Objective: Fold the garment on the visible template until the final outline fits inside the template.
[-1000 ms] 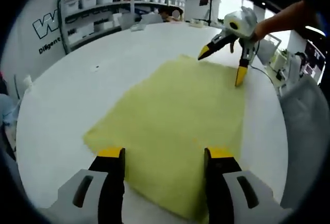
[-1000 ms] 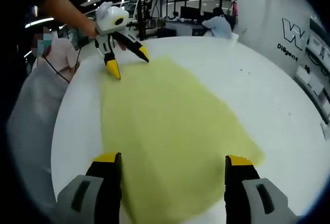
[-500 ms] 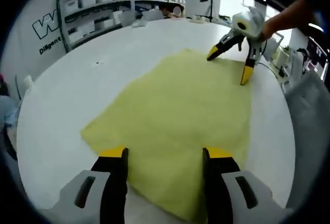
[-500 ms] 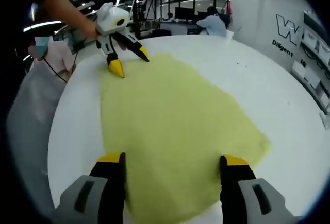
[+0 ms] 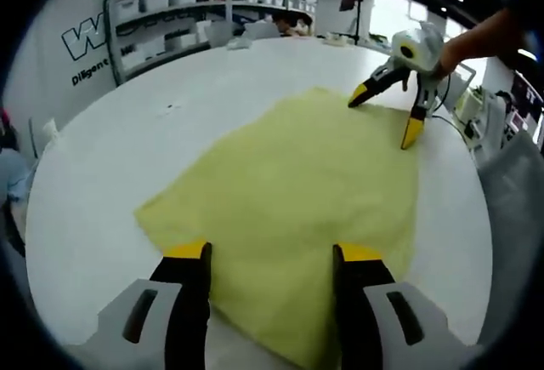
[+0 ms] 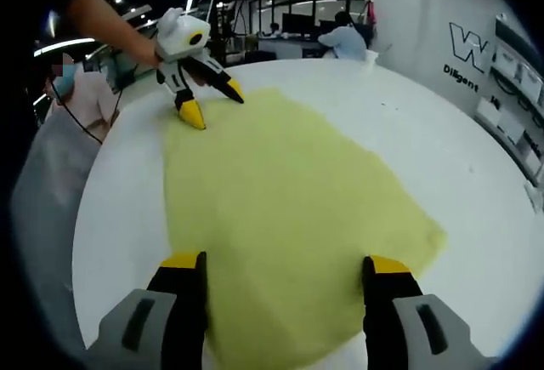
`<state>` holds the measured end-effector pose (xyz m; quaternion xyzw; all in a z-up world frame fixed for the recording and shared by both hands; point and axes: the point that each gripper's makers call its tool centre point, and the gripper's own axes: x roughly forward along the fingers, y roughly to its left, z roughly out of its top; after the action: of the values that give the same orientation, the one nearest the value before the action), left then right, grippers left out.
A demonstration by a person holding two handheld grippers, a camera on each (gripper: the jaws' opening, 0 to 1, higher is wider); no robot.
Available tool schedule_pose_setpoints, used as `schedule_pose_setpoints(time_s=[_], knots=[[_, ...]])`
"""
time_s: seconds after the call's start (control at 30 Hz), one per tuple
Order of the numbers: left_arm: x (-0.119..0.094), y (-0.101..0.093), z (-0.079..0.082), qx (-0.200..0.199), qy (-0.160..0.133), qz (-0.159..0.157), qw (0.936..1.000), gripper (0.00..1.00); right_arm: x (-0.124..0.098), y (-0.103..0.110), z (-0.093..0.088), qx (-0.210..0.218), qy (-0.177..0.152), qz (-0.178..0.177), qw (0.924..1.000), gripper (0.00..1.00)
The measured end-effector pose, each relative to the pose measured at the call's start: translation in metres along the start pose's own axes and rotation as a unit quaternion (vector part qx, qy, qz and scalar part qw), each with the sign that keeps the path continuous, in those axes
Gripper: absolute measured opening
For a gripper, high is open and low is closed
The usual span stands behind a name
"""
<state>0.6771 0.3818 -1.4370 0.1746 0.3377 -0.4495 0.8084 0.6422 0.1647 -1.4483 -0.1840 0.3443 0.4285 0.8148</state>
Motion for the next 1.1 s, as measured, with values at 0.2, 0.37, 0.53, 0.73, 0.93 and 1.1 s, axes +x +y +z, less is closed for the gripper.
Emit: schedule_pose_setpoints(time_s=[0.2, 0.37, 0.53, 0.73, 0.93, 1.1], knots=[[0.003, 0.005, 0.003, 0.001, 0.0, 0.0, 1.0, 0.57, 0.001, -0.005, 0.002, 0.001, 0.0, -0.001, 1.0, 0.73], [0.009, 0.014, 0.01, -0.001, 0.004, 0.001, 1.0, 0.57, 0.005, -0.017, 0.008, 0.003, 0.004, -0.003, 1.0, 0.74], [0.016, 0.024, 0.016, -0.001, 0.014, 0.001, 0.9999, 0.57, 0.008, -0.027, 0.011, 0.004, 0.01, -0.002, 0.9999, 0.74], [0.023, 0.037, 0.022, 0.0, 0.019, 0.0, 0.9998, 0.57, 0.01, -0.035, 0.016, 0.006, 0.014, -0.004, 0.9999, 0.73], [0.029, 0.043, 0.028, -0.002, 0.032, 0.002, 0.9995, 0.57, 0.014, -0.047, 0.02, 0.008, 0.021, -0.005, 0.9997, 0.73], [0.034, 0.049, 0.033, -0.003, 0.033, 0.003, 0.9994, 0.57, 0.015, -0.056, 0.022, 0.01, 0.034, -0.007, 0.9993, 0.73]])
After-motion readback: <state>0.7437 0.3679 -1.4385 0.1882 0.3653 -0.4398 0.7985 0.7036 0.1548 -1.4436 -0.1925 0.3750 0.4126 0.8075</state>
